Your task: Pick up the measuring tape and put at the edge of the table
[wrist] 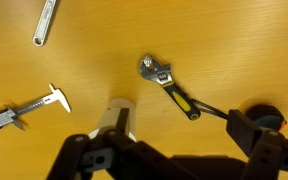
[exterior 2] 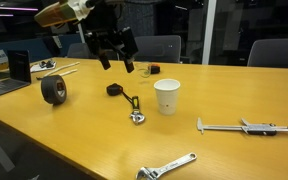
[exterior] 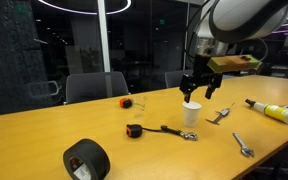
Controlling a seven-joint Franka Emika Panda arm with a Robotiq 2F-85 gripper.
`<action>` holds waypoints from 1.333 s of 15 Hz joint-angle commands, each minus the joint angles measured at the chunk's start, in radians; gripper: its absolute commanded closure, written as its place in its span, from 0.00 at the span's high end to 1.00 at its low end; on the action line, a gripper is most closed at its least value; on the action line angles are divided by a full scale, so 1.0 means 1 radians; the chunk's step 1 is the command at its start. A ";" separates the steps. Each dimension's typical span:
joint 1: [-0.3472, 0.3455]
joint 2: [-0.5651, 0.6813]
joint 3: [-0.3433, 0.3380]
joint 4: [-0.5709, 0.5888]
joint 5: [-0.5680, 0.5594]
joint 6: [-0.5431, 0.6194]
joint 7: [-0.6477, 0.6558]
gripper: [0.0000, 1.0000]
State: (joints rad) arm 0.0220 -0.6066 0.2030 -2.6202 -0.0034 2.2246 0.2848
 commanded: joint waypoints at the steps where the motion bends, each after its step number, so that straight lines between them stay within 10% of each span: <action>1: -0.003 0.005 -0.002 0.010 -0.011 -0.013 0.031 1.00; 10: -0.021 0.196 0.053 0.155 0.076 -0.044 0.410 1.00; 20: 0.077 0.537 0.082 0.402 0.060 -0.022 0.502 1.00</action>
State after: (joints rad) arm 0.0677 -0.1744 0.2926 -2.3257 0.0492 2.2248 0.7269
